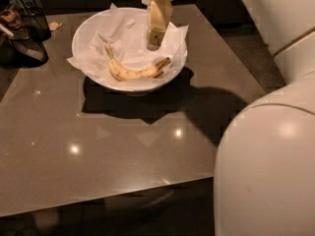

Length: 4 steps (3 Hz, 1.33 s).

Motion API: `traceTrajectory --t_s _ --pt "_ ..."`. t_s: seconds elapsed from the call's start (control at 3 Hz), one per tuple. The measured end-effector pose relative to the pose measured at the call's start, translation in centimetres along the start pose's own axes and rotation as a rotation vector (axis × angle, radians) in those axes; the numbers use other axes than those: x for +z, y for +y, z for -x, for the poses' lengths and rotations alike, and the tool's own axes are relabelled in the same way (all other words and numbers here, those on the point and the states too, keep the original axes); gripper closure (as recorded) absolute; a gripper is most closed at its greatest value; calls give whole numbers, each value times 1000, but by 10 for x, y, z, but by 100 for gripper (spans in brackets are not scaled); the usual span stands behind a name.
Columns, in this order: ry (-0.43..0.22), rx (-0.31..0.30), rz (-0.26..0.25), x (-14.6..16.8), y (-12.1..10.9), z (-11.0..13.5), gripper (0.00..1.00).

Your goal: Pick banana from white bowl

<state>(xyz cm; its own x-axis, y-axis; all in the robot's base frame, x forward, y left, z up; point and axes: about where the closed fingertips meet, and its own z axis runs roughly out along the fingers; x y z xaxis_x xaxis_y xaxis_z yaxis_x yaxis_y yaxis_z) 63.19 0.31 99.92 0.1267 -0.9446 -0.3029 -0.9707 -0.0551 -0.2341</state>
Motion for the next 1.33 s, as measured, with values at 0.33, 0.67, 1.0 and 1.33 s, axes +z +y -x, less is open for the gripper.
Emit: traceTrajectory --t_s 0.33,0.67,1.0,1.33 --pt "12 -17 27 18 -4 5 8" --pt "22 -12 62 32 0 2 9" --pt "39 -7 83 41 8 -2 20" --pt "42 10 114 49 21 -8 19"
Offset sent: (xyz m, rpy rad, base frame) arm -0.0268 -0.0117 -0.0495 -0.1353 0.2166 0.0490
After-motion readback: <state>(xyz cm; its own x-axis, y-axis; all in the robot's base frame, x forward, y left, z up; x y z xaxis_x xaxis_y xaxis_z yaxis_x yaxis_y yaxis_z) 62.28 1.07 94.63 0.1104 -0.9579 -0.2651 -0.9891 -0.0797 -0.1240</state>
